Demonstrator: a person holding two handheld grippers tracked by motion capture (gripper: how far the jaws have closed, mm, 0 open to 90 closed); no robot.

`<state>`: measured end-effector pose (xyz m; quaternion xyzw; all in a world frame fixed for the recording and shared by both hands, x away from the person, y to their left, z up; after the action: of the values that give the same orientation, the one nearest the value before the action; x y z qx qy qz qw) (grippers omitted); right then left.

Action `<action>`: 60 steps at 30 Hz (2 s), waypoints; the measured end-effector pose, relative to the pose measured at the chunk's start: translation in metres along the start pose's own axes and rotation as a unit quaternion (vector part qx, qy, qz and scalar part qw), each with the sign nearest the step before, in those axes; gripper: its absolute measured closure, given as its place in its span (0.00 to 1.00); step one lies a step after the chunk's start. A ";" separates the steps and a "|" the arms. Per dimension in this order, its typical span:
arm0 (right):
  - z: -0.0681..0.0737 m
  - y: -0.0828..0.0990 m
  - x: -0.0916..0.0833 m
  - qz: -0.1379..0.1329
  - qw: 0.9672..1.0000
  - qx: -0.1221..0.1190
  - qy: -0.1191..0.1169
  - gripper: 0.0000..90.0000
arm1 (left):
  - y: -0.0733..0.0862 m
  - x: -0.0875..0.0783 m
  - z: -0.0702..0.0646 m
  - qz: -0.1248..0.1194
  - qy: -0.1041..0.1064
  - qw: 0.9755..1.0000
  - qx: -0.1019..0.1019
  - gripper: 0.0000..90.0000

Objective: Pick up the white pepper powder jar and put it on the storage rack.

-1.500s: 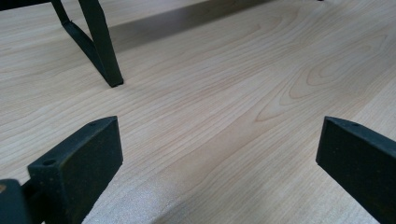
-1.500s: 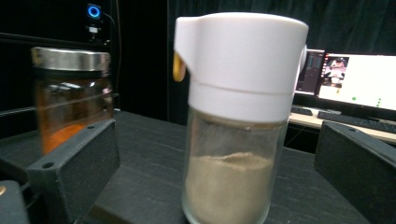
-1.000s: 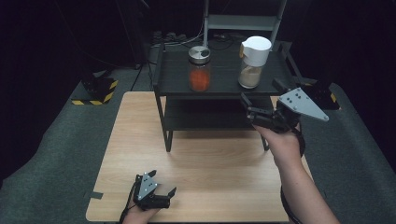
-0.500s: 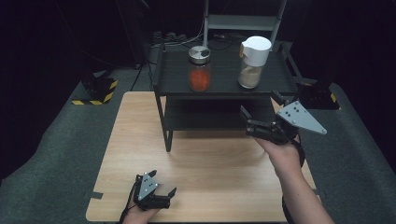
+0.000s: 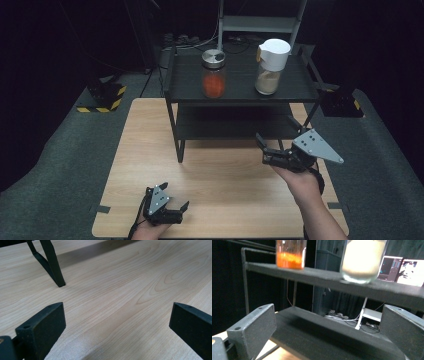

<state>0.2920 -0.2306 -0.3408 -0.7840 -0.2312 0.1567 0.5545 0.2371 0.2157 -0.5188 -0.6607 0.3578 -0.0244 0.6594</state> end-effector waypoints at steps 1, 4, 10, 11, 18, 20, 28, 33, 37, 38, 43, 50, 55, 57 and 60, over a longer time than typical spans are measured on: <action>0.001 0.002 -0.001 0.001 1.000 -0.001 -0.001 0.00 | 0.000 0.000 0.000 0.000 0.000 1.000 0.000 0.01; 0.005 0.010 -0.004 0.005 1.000 0.000 -0.003 0.00 | 0.000 0.000 0.000 0.000 0.000 1.000 0.002 0.01; 0.010 0.024 -0.008 0.015 1.000 -0.003 -0.009 0.00 | 0.000 0.000 -0.001 0.001 0.001 1.000 0.007 0.01; 0.012 0.030 -0.010 0.020 1.000 -0.005 -0.010 0.00 | 0.000 0.000 -0.002 0.002 0.001 1.000 0.008 0.01; 0.019 0.054 -0.016 0.036 0.999 0.002 -0.017 0.00 | 0.000 0.000 -0.002 0.001 0.001 1.000 0.008 0.01; 0.021 0.060 -0.018 0.041 0.999 0.004 -0.019 0.00 | 0.000 0.000 -0.002 0.000 0.001 1.000 0.008 0.01; 0.029 0.083 -0.025 0.057 0.998 0.010 -0.026 0.00 | 0.000 0.000 -0.002 0.000 0.000 1.000 0.011 0.01; 0.035 0.100 -0.029 0.074 0.997 0.013 -0.030 0.00 | 0.000 0.000 -0.002 0.000 0.000 1.000 0.012 0.01; 0.041 0.118 -0.032 0.092 0.995 0.016 -0.032 0.00 | 0.000 0.000 -0.003 0.000 -0.001 1.000 0.014 0.01; 0.042 0.122 -0.033 0.097 0.995 0.016 -0.033 0.00 | 0.001 0.000 -0.003 0.000 -0.001 1.000 0.014 0.01; 0.048 0.139 -0.035 0.117 0.992 0.016 -0.033 0.00 | 0.001 0.000 -0.003 -0.002 -0.001 1.000 0.016 0.01; 0.052 0.158 -0.038 0.142 0.989 0.008 -0.035 0.00 | 0.000 0.000 -0.004 0.001 -0.003 1.000 0.018 0.01; 0.053 0.168 -0.039 0.165 0.985 0.004 -0.042 0.00 | 0.001 0.000 -0.005 0.000 -0.004 1.000 0.022 0.01; 0.053 0.169 -0.039 0.168 0.985 0.003 -0.043 0.00 | 0.001 0.000 -0.005 0.001 -0.006 1.000 0.022 0.01; 0.052 0.173 -0.038 0.189 0.981 0.007 -0.049 0.00 | 0.001 0.000 -0.006 0.000 -0.007 1.000 0.024 0.01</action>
<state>0.2664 -0.2578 -0.5212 -0.8010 -0.1044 0.2981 0.5085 0.2338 0.2109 -0.5188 -0.6450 0.3528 -0.0287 0.6773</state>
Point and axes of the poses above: each handheld gripper's, and its own axes: x roughly forward along the jaws, y roughly out of its underside, z roughly to its left, the point moved 8 cm from there along x, roughly forward along the jaws, and after that the axes turned 12 degrees about -x, right-handed, at the moved point
